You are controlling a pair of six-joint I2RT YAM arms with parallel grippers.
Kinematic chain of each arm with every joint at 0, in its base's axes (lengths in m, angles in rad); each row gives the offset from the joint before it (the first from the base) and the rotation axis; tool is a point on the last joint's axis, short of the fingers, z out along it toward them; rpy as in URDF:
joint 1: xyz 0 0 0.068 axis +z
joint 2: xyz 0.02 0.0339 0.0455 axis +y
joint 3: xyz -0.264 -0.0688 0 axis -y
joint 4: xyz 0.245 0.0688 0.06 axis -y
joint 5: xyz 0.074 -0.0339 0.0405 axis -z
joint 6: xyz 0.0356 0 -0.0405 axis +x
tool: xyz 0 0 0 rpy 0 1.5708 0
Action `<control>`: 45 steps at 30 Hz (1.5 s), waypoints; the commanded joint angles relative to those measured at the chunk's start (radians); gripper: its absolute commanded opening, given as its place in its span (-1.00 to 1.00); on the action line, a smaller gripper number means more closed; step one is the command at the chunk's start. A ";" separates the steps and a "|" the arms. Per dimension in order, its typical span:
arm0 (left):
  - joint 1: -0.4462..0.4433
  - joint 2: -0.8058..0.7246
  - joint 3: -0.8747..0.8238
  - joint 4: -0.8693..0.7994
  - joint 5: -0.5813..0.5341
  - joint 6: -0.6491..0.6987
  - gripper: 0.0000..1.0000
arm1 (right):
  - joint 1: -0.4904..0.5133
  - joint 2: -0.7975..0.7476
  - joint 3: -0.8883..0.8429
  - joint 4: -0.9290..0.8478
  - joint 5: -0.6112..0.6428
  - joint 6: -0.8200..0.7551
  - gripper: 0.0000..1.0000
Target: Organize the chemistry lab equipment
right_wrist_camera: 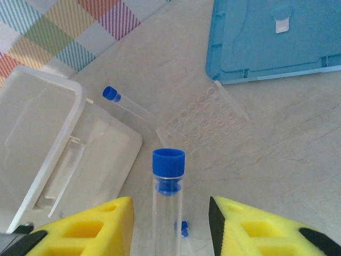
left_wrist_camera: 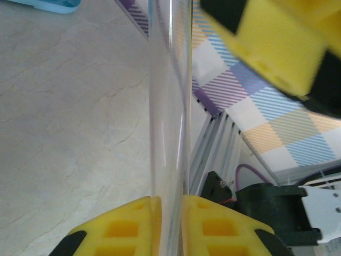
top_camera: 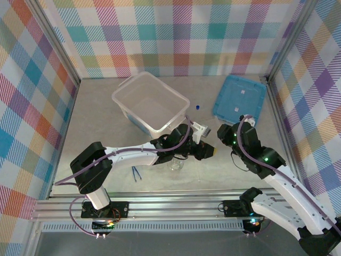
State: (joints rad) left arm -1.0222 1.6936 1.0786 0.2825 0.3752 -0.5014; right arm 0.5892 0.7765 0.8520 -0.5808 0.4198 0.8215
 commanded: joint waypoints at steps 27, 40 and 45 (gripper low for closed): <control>0.043 -0.103 0.004 -0.198 -0.041 0.361 -0.91 | -0.367 0.149 0.151 -0.140 -0.787 -0.264 -0.17; 0.044 -0.103 -0.003 -0.185 -0.003 0.367 -0.92 | -0.446 0.222 0.133 -0.119 -0.935 -0.299 -0.18; 0.044 -0.104 -0.002 -0.184 0.008 0.369 -0.92 | -0.472 0.240 0.119 -0.106 -0.986 -0.313 -0.24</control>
State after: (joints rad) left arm -0.9848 1.6123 1.0840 0.0803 0.3565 -0.1555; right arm 0.1307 1.0096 0.9817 -0.7086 -0.5014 0.5362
